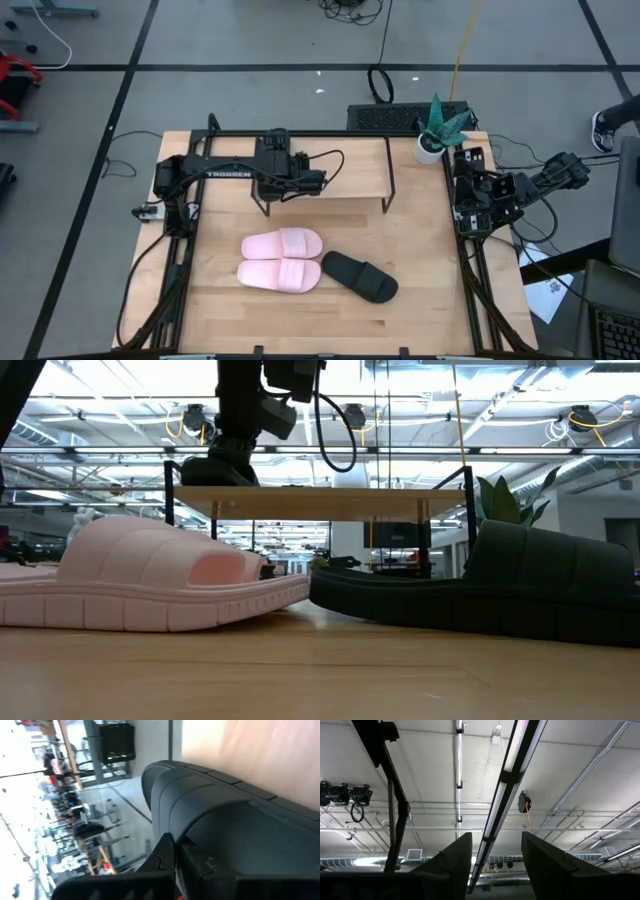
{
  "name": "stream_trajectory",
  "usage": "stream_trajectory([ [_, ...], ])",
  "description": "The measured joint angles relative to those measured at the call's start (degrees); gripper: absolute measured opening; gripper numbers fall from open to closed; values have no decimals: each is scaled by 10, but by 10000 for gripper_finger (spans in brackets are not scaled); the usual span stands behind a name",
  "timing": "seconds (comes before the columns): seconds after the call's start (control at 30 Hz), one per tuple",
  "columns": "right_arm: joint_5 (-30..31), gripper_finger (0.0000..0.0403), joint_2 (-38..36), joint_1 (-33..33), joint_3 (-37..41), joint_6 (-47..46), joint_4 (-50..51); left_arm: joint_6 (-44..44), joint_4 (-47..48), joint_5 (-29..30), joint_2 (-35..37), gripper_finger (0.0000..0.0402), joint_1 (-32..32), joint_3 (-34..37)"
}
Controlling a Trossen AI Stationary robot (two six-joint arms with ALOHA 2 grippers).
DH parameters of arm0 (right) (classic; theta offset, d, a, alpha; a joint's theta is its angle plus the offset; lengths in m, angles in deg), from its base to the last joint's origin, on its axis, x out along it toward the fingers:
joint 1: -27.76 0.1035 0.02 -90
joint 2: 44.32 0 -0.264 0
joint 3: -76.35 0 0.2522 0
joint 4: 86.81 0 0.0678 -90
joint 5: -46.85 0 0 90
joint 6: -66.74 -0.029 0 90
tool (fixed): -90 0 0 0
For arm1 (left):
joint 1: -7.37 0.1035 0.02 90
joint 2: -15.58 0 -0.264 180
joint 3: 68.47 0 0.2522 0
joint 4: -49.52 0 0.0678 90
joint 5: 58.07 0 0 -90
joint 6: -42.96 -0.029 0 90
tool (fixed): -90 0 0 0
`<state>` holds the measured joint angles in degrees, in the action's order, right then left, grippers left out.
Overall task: Pick and place slides into the shelf
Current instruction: Put the top black slide on the shelf
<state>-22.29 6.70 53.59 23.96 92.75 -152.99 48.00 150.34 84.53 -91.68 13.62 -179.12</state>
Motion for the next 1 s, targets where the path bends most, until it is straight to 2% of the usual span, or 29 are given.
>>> stream_trajectory([
  [0.17, 0, 162, 0, 0, 0, -6, 0, 1, -3, -12, 0, 4, 2, 0],
  [0.43, 0, 162, 0, 0, 0, -12, 0, 13, -3, -24, 0, 31, 2, 0],
  [1.0, 0, 162, 0, 0, 0, -13, 0, 15, -1, -44, 0, 137, -10, 0],
])
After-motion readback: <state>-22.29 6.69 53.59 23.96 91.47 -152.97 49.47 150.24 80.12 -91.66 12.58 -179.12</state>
